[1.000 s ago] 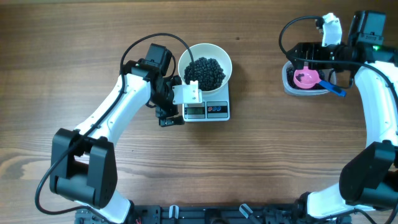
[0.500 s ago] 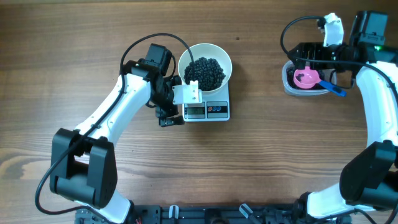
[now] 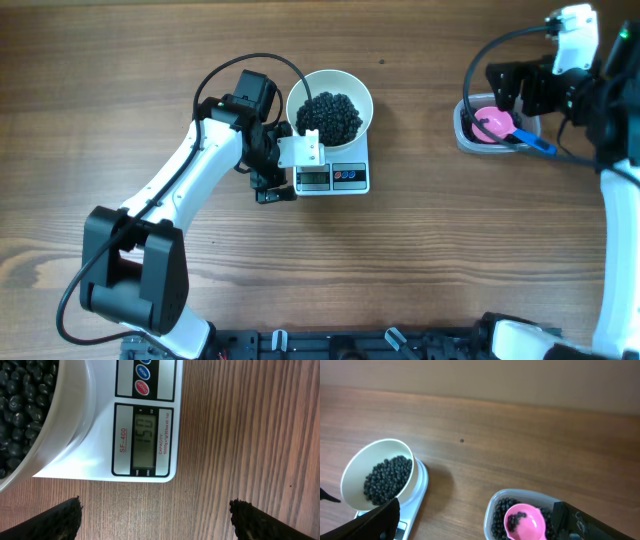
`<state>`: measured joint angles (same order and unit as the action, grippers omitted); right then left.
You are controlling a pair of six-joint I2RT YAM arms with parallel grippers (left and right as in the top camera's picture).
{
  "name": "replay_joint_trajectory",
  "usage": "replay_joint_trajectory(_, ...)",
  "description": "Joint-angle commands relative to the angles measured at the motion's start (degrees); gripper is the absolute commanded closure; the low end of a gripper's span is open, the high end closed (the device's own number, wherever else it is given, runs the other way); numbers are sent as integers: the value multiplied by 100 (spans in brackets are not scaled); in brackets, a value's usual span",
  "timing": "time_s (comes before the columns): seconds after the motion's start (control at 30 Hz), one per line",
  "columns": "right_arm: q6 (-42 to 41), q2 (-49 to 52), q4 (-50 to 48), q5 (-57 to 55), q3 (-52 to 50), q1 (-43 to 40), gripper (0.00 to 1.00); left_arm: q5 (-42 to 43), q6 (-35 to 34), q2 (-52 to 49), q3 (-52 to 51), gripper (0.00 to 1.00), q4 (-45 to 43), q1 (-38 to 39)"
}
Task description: Scoop item into bowl and weigh 150g on scale
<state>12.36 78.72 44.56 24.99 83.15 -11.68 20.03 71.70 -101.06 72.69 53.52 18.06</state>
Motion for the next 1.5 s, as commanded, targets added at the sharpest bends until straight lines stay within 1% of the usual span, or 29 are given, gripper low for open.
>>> replay_joint_trajectory(0.0,116,-660,-249,-363,79,83,0,114,2,-33,-4,0,2,9)
replay_joint_trajectory(0.03,94,-809,-540,-356,76,111,0,114,2,-33,-4,0,2,9)
replay_joint_trajectory(0.07,4,-966,-1069,-387,61,219,0,114,2,-33,-4,0,2,9)
replay_joint_trajectory(0.1,2,-1051,-1211,-643,61,310,0,114,2,-33,-4,0,2,9)
replay_joint_trajectory(0.17,-887,-1244,-1316,-1878,-33,708,0,114,2,-33,-4,0,2,9)
replay_joint_trajectory(0.2,-1279,-1322,-1340,-2223,-151,846,0,114,2,-33,-4,0,2,9)
replay_joint_trajectory(0.27,-1574,-1585,-1637,-2369,-599,1080,0,114,2,-33,-4,0,2,9)
replay_joint_trajectory(0.33,-1687,-2009,-2514,-2352,-1333,1152,0,114,2,-33,-4,0,2,9)
replay_joint_trajectory(0.37,-1703,-2310,-3139,-2297,-1867,1152,0,114,2,-33,-4,0,2,9)
replay_joint_trajectory(0.43,-1707,-2817,-3926,-2197,-2712,1152,0,114,2,-33,-4,0,2,9)
replay_joint_trajectory(0.5,-1703,-3311,-4487,-2085,-3445,1152,0,114,2,-33,-4,0,2,9)
replay_joint_trajectory(0.53,-1703,-3696,-4876,-2013,-3969,1152,0,114,2,-33,-4,0,2,9)
replay_joint_trajectory(0.67,-1711,-4944,-6074,-1821,-5449,1152,0,114,2,-33,-4,0,2,9)
replay_joint_trajectory(0.83,-1705,-6240,-7128,-1530,-6791,1152,0,114,2,-33,-4,0,2,11)
replay_joint_trajectory(0.9,-1705,-6662,-7278,-1528,-7134,1152,0,114,2,-33,-4,0,2,9)
replay_joint_trajectory(1.07,-1703,-7805,-7187,-1530,-7707,1152,0,114,2,-33,-4,0,2,9)
replay_joint_trajectory(1.43,-1685,-7853,-7178,-1602,-8286,1167,0,114,2,-33,-4,0,2,9)
replay_joint_trajectory(1.47,-1685,-7853,-7023,-1600,-8286,1167,0,114,2,-33,-4,0,2,11)
